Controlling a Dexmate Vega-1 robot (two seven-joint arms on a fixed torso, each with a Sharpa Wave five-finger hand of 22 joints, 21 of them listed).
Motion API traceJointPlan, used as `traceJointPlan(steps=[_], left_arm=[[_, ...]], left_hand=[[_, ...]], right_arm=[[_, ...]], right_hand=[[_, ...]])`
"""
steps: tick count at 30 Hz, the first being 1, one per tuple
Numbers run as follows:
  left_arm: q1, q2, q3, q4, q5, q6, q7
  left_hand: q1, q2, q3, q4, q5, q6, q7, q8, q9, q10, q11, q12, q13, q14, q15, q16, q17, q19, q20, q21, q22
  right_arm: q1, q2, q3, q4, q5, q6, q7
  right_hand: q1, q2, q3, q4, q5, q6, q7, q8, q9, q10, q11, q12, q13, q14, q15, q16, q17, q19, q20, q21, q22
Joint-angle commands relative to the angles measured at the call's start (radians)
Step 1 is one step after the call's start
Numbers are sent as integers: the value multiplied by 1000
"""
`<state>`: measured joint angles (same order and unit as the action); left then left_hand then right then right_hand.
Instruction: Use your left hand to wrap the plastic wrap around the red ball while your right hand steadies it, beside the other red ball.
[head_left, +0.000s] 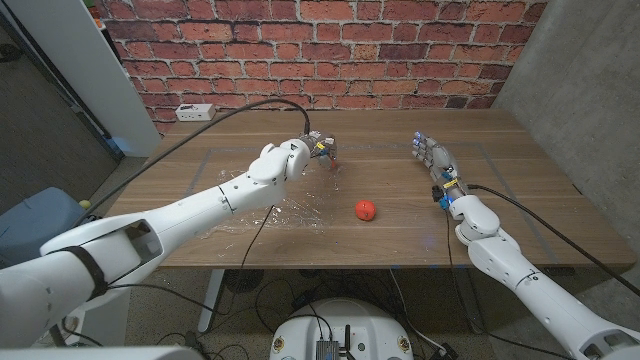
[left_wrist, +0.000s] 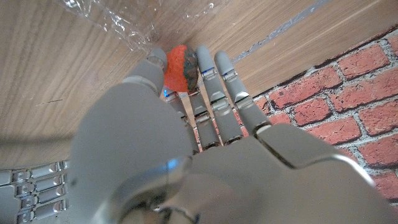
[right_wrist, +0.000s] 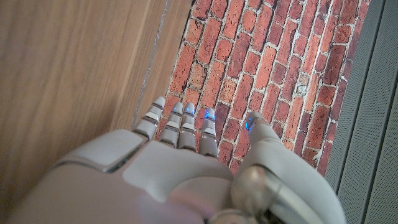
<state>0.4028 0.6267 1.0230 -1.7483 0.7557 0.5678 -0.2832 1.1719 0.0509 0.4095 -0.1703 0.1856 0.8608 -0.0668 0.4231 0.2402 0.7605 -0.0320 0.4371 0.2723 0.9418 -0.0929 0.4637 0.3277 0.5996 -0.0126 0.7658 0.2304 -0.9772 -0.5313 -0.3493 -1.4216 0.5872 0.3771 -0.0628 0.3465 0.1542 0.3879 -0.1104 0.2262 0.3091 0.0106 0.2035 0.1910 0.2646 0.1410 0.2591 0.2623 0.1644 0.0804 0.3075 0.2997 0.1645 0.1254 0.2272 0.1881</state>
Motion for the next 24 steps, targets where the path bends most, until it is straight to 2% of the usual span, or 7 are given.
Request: traceJointPlan(steps=[1, 24], left_arm=[[103, 73, -84, -111, 13, 7, -18], [293, 194, -225, -239, -30, 33, 13]], left_hand=[[106, 118, 15, 19, 3, 55, 50, 7, 50, 100, -83, 84, 160, 37, -132, -7, 5, -8, -4, 10, 3], [103, 115, 17, 21, 4, 57, 51, 12, 50, 99, -85, 98, 185, 48, -132, -21, 16, -17, -8, 40, 1]], right_arm=[[-3, 1, -20, -51, -32, -34, -39], [-22, 21, -53, -138, -97, -62, -116]], right_hand=[[-7, 3, 4, -3, 2, 7, 0, 2, 2, 7, -3, 1, 3, 6, 3, 6, 2, 5, 3, 9, 6], [-6, 4, 5, -4, 2, 7, -2, 0, 2, 7, -3, -1, 4, 8, 1, 6, 3, 6, 3, 9, 6]])
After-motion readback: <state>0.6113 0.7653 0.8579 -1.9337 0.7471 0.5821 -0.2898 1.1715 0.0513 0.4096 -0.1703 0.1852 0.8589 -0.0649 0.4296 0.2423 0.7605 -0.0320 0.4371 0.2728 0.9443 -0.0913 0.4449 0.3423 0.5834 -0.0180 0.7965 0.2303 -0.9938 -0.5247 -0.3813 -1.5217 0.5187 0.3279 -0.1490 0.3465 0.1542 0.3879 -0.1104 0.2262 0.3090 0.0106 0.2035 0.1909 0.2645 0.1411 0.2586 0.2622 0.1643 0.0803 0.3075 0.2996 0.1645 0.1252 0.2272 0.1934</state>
